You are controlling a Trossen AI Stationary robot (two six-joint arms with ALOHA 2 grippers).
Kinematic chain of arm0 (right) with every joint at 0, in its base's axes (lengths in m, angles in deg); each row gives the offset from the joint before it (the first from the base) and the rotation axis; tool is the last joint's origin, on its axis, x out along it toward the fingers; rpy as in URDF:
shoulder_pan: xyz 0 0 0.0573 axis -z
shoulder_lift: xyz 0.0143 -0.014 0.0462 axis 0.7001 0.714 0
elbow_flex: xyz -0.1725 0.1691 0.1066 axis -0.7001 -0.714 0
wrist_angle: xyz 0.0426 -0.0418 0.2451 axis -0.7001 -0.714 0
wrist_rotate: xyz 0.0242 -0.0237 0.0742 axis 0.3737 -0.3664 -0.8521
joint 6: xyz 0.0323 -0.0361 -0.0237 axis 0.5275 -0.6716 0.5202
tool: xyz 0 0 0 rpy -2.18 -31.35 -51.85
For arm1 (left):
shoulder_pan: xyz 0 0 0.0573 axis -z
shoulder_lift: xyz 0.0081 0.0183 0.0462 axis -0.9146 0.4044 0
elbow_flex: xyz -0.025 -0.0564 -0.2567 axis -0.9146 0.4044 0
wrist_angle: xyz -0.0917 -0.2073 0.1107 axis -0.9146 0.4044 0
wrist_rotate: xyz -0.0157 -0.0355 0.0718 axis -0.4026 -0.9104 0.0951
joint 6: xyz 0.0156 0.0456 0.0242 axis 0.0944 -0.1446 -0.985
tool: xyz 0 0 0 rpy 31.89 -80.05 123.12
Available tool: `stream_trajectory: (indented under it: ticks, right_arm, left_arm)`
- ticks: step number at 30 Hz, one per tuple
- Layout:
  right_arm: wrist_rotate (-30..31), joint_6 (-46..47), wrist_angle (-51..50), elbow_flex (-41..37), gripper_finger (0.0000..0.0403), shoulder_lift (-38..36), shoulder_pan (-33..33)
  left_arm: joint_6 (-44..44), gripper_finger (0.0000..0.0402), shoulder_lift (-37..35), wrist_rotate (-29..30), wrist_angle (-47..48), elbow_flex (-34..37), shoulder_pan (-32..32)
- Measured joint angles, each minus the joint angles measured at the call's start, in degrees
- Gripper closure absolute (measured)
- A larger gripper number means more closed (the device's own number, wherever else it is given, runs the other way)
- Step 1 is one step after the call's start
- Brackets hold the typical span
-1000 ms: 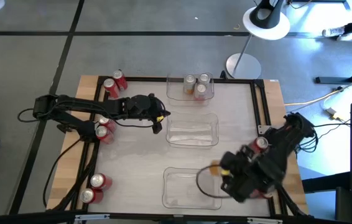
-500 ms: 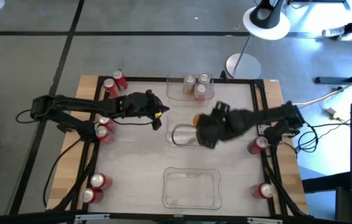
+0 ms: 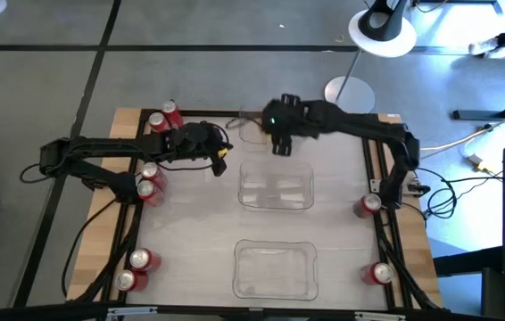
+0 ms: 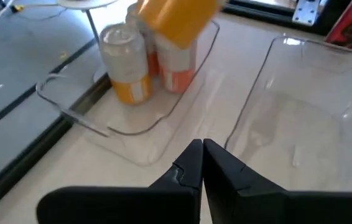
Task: Sort soda cans
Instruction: Put the yellow white soda can into the top transparent bin
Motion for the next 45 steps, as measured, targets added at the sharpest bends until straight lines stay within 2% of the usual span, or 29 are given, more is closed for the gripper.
stream_trajectory:
  ticks: [6,12,26,32,40,45]
  right_arm:
    - [-4.5,-3.7,3.2,0.0,0.0127,6.1,7.3]
    - [-7.7,-3.6,-0.1,0.0,0.0127,11.4,10.3]
    - [-10.0,-3.4,-1.8,-0.1,0.0126,14.1,10.4]
    - [-14.4,-3.3,-2.2,0.0,0.0126,15.7,10.6]
    - [-14.5,-3.6,-1.7,0.1,0.0124,16.2,10.6]
    - [-15.7,-2.3,-1.5,0.0,0.0089,16.2,10.6]
  left_arm:
    - [-1.1,0.0398,0.0,-0.1,-0.1,0.0,0.1]
    - [-0.9,0.0398,0.0,-0.1,-0.1,0.0,0.5]
    - [-0.6,0.0398,0.0,-0.2,-0.2,0.0,0.6]
    - [-0.6,0.0398,0.0,-0.2,-0.2,0.0,0.8]
    - [-1.3,0.0398,0.0,-0.2,-0.3,0.0,1.5]
    - [-1.3,0.0398,0.0,-0.2,-0.2,0.0,1.5]
